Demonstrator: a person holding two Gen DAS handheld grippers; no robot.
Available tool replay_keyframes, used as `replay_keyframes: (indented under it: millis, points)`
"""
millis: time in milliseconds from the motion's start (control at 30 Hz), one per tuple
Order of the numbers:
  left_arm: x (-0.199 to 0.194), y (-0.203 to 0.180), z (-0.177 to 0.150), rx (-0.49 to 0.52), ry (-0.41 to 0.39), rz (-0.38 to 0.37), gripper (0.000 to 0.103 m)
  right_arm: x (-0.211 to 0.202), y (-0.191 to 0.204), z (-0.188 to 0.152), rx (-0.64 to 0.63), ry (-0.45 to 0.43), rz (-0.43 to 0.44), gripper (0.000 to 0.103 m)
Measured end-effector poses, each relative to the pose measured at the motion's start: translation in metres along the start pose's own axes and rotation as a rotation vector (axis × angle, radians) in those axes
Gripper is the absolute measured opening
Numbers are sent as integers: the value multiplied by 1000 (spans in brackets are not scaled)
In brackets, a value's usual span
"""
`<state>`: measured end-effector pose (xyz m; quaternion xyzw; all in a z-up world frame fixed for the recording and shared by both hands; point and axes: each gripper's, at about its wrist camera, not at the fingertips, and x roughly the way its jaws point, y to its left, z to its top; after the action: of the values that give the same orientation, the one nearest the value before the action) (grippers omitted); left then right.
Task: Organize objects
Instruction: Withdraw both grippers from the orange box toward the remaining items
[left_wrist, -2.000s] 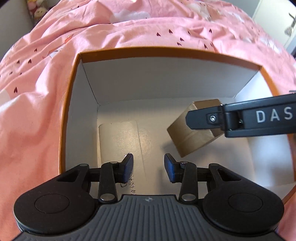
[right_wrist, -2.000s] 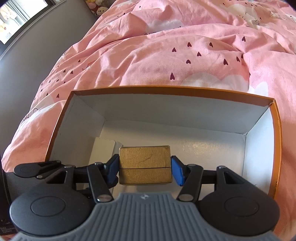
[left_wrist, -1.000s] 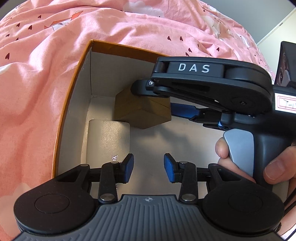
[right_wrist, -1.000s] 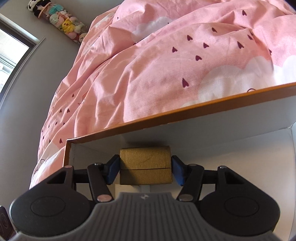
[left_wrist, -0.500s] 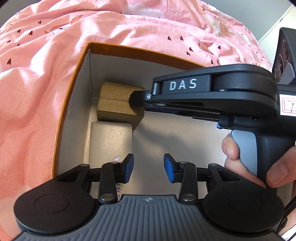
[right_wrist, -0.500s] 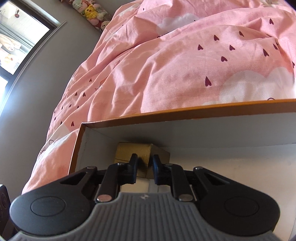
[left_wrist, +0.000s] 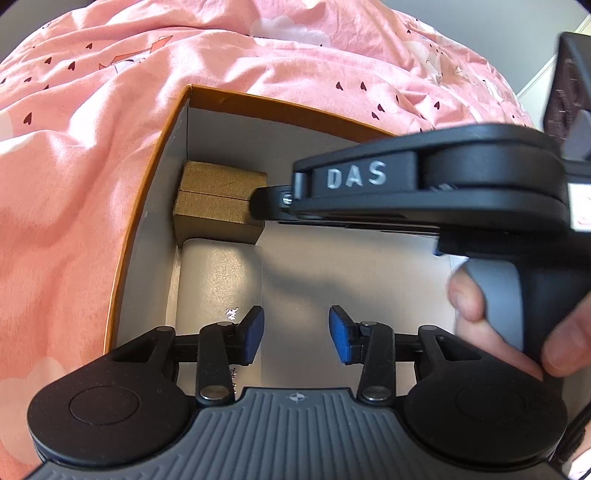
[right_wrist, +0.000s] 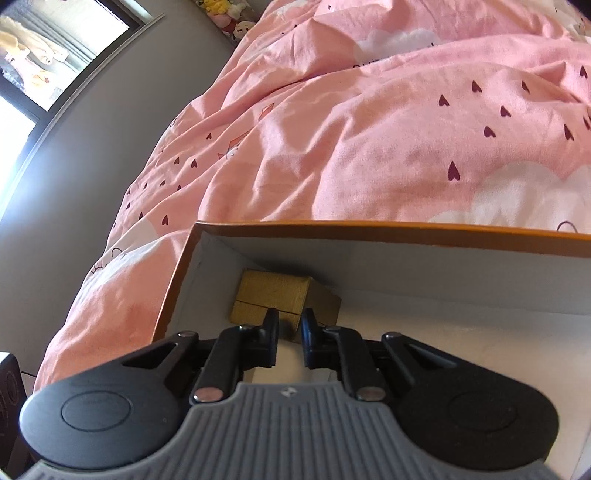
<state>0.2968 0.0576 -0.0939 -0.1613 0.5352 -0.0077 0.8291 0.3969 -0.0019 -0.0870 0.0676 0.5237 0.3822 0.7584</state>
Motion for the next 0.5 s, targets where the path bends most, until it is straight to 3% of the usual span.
replay_keyframes:
  millis: [233, 500]
  points:
    - [-27, -9, -21, 12, -81, 42, 50, -46, 10, -22, -92, -81, -146, 14]
    - [-72, -16, -33, 43, -176, 14, 50, -111, 25, -64, -156, -178, -197, 18]
